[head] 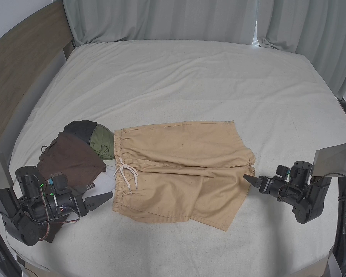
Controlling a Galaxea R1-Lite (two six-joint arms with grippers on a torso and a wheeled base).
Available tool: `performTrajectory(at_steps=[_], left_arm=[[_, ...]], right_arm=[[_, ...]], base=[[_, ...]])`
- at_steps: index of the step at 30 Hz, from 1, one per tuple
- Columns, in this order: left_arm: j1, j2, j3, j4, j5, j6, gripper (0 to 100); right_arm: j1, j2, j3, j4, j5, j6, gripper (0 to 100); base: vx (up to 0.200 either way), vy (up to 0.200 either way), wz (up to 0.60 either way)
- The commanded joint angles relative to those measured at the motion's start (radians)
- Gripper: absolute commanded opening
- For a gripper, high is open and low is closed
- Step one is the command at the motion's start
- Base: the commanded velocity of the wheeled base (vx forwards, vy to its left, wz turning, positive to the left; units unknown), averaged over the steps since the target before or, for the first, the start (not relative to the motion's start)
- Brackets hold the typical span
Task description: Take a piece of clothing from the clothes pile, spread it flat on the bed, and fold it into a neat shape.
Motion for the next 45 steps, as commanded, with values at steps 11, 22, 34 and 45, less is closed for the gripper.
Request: performTrajectory(at_steps=[11,22,34,45], left_arm=[[0.000,0.008,-0.001,-0.002,0.000,0.000,100],[0.000,0.008,-0.002,-0.002,0.000,0.000,100],[0.001,0.008,-0.004,-0.002,0.000,0.000,100],[0.003,0.010,-0.005,-0.002,0.000,0.000,100]], right_arm=[[0.093,-0.046,0.231,0.001,0.080,-0.018,100],[0.156,0.040,0.237,0.001,0.094,-0.004,100],[0.225,0.066,0.226,-0.001,0.096,0.073,100],[0.288,0.083,0.229,-0.003,0.096,0.110,100]], base=[[0.000,0.000,0.00],[0.000,0.000,0.00],[0.000,0.000,0.00],[0.000,0.000,0.00]])
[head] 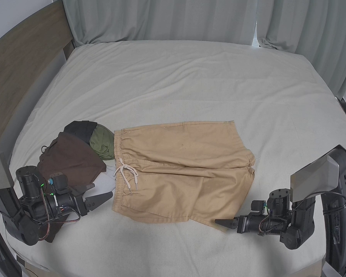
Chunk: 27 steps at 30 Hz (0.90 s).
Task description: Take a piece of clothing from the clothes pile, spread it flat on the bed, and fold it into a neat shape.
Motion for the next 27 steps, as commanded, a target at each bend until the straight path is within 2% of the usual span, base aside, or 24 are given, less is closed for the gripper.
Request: performTrajectory(at_steps=[1,10,11,17,27], left_arm=[[0.000,0.003,-0.002,-0.001,0.000,0.000,100],[0.000,0.012,-0.004,-0.004,0.000,0.001,100],[0.000,0.018,-0.002,-0.017,0.000,0.000,100],[0.001,0.064,0.005,-0.091,0.001,-0.002,100],[0.000,0.070,0.007,-0.093,0.000,-0.006,100]], right_arm=[[0.024,0.010,0.008,0.007,0.002,0.004,100],[0.030,0.007,0.011,0.007,0.002,0.008,100],[0.030,0.009,0.009,0.007,0.002,0.008,0],[0.028,0.010,0.009,0.007,0.002,0.008,0],[0.016,0.001,0.029,0.007,0.000,0.006,0]], base=[[0.000,0.000,0.00],[0.000,0.000,0.00],[0.000,0.000,0.00],[0.000,0.000,0.00],[0.000,0.000,0.00]])
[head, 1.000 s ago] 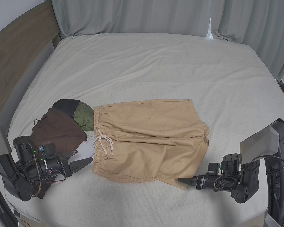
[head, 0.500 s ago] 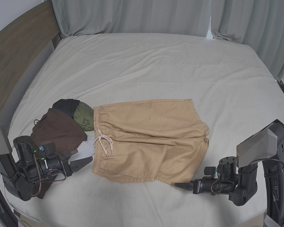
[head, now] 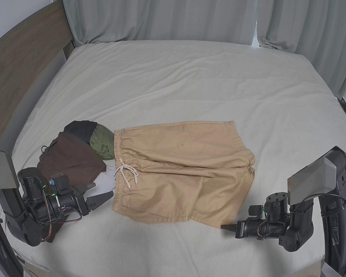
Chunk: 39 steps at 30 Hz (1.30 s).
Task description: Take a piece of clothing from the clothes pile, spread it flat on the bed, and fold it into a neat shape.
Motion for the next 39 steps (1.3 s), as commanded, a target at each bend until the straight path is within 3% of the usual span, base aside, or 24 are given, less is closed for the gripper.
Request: performTrajectory(at_steps=[1,16,39], left_arm=[[-0.003,0.010,0.001,0.000,0.000,-0.003,100],[0.000,0.123,-0.018,-0.002,-0.005,-0.008,100],[-0.011,0.276,-0.072,-0.002,0.010,-0.031,100]], right_arm=[[-0.010,-0.014,0.026,-0.004,-0.002,-0.002,0],[-0.168,-0.146,0.151,-0.001,0.009,-0.020,0],[-0.160,-0.147,0.145,-0.001,0.009,-0.020,0]], base=[[0.000,0.000,0.00],[0.000,0.000,0.00],[0.000,0.000,0.00]])
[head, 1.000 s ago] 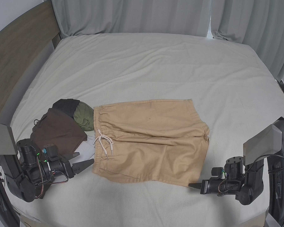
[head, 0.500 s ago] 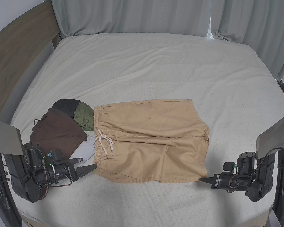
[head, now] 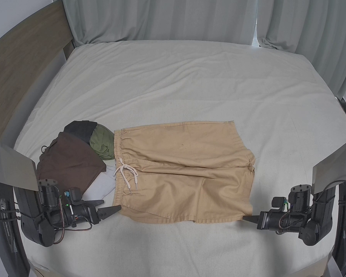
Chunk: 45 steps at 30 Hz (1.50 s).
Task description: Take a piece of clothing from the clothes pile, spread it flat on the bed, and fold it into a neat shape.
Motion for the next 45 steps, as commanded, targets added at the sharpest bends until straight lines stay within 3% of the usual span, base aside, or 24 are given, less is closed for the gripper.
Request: performTrajectory(at_steps=[1,8,17,24,38,39,45], left_arm=[[-0.002,0.041,-0.018,-0.001,0.001,-0.017,100],[-0.022,0.088,-0.072,-0.001,0.030,-0.123,100],[-0.027,0.157,-0.119,-0.001,0.059,-0.136,100],[-0.061,0.174,-0.147,-0.002,0.067,-0.233,100],[-0.071,0.194,-0.164,-0.002,0.085,-0.236,100],[-0.071,0.194,-0.165,-0.002,0.088,-0.236,0],[-0.071,0.193,-0.165,-0.002,0.093,-0.238,0]], right_arm=[[0.001,0.000,-0.001,-0.001,0.001,0.000,0],[0.003,0.003,-0.010,-0.001,0.001,0.000,0],[0.003,0.002,-0.015,-0.001,0.001,0.002,0],[0.003,0.003,-0.017,-0.001,0.001,0.002,0],[0.003,0.005,-0.015,-0.001,0.001,0.002,0],[0.003,0.005,-0.015,-0.001,0.001,0.002,0],[0.001,0.002,-0.007,-0.001,0.001,0.000,0]], base=[[0.000,0.000,0.00],[0.000,0.000,0.00],[0.000,0.000,0.00],[0.000,0.000,0.00],[0.000,0.000,0.00],[0.000,0.000,0.00],[0.000,0.000,0.00]])
